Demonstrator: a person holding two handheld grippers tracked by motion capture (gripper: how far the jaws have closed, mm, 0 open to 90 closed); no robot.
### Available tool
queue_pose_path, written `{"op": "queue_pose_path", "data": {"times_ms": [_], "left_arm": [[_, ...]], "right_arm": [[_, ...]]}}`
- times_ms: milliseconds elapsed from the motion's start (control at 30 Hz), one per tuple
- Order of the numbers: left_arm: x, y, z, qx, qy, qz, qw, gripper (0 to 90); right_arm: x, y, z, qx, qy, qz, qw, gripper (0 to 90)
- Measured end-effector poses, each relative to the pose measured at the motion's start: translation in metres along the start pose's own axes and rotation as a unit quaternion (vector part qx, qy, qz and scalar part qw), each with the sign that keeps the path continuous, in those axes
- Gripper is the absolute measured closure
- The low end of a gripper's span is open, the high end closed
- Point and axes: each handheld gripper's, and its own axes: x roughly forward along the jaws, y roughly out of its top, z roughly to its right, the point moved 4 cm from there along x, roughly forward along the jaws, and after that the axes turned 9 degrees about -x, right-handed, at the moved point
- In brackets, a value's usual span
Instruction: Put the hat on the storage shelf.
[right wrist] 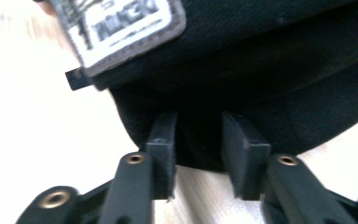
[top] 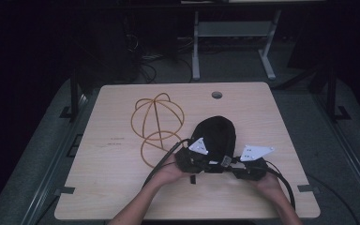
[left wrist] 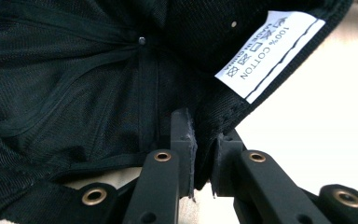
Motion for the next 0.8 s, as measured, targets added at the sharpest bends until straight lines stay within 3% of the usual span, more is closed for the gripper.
{"op": "queue_pose_path", "data": {"times_ms": [167, 267, 367, 533, 733, 800], "left_arm": [[-0.007, 0.002, -0.001, -0.006, -0.003, 0.014, 0.9999, 83.2], [-0.009, 0.006, 0.0, -0.008, -0.009, 0.03, 0.9995, 83.3], [-0.008, 0.011, 0.005, -0.001, -0.013, 0.031, 0.9994, 83.4], [-0.007, 0.02, 0.016, 0.016, -0.024, 0.034, 0.999, 83.5], [-0.005, 0.034, 0.026, 0.038, -0.03, 0.039, 0.9981, 83.6], [-0.005, 0.036, 0.027, 0.037, -0.029, 0.039, 0.9981, 83.6]], "right_arm": [[-0.008, -0.003, 0.001, 0.027, 0.016, 0.001, 0.9995, 42.3], [-0.013, -0.005, -0.004, 0.03, 0.023, -0.002, 0.9993, 36.9], [-0.011, 0.001, -0.01, 0.015, 0.008, -0.003, 0.9999, 33.4], [-0.009, 0.003, -0.007, 0.016, -0.042, 0.0, 0.999, 51.4], [-0.013, 0.006, -0.006, 0.018, -0.055, 0.02, 0.9981, 82.9], [-0.015, 0.007, -0.006, 0.025, -0.053, 0.029, 0.9979, 86.9]]}}
